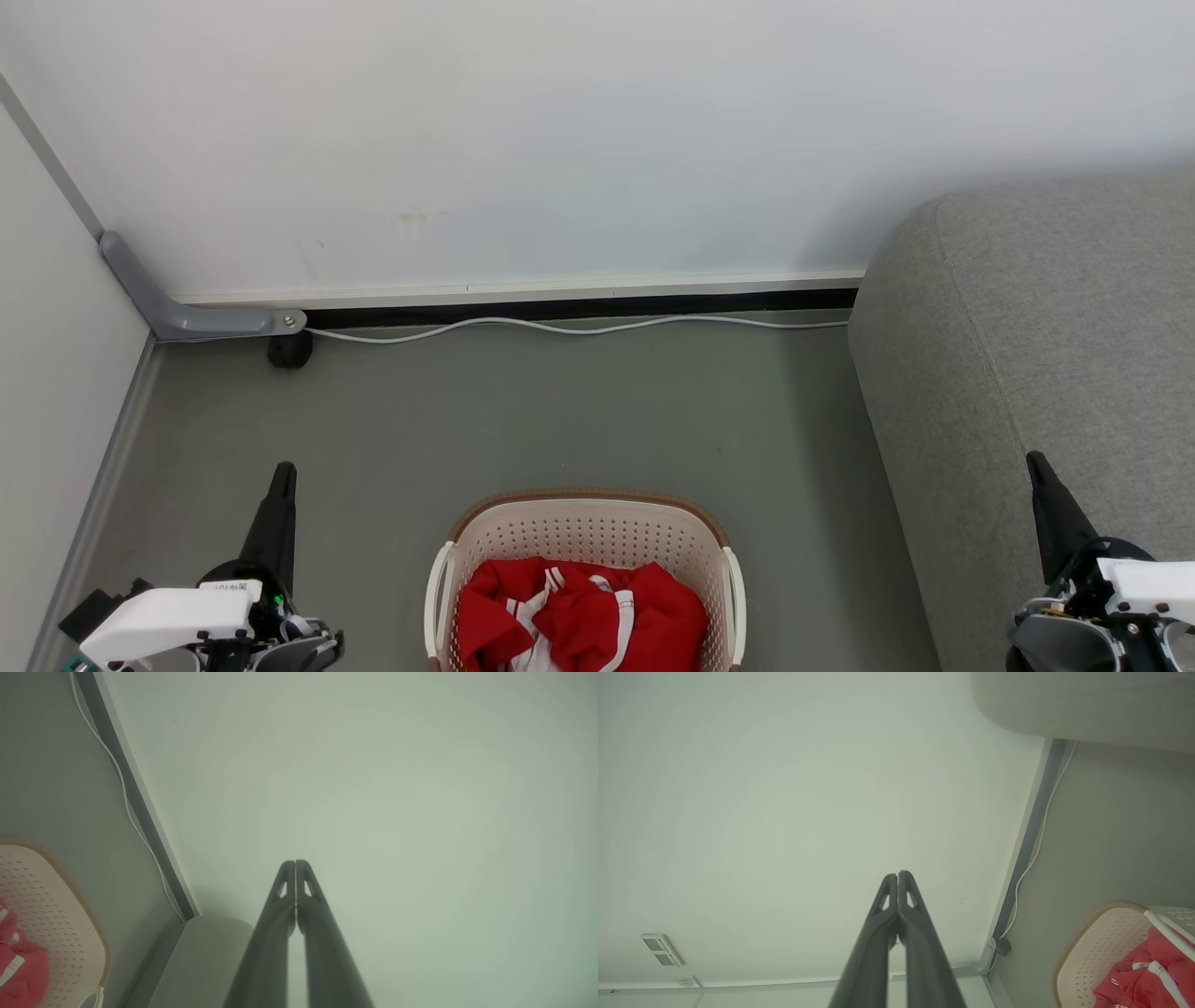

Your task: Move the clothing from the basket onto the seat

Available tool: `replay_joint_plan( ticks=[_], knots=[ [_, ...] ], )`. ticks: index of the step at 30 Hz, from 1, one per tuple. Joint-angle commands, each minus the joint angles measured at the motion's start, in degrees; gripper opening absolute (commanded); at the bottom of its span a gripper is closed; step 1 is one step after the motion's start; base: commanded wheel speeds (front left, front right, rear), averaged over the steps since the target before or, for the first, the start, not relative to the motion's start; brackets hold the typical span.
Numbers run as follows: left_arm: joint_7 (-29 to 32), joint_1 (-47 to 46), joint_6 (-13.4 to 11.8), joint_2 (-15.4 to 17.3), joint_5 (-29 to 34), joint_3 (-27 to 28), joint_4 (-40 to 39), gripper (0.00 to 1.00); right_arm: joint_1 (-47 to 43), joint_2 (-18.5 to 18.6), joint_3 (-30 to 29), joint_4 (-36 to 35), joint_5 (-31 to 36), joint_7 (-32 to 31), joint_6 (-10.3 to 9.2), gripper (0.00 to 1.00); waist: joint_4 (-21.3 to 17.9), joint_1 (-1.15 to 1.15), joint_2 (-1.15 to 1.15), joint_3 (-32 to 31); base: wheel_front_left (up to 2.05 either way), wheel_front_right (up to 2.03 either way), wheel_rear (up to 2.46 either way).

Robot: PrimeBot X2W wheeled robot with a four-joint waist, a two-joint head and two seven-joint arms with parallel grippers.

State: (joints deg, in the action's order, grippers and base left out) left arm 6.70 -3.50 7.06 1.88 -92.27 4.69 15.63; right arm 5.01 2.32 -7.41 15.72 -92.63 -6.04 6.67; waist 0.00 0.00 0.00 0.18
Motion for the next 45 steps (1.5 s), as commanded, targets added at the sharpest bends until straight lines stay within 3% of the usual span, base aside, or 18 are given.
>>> replay_joint_plan(
  ticks=[1,45],
  knots=[
    [-0.2,-2.7,0.4,1.0,0.1,1.9,-1.6,0.00,1.2,0.6,0.9,-1.7,0.5,-0.4,0.81,0.00,0.0,0.00,0.00,0.0,0.00,0.00,0.00],
    [-0.2,-2.7,0.4,1.0,0.1,1.8,-1.6,0.00,1.2,0.6,0.9,-1.7,0.5,-0.5,0.81,0.00,0.0,0.00,0.00,0.0,0.00,0.00,0.00]
  ],
)
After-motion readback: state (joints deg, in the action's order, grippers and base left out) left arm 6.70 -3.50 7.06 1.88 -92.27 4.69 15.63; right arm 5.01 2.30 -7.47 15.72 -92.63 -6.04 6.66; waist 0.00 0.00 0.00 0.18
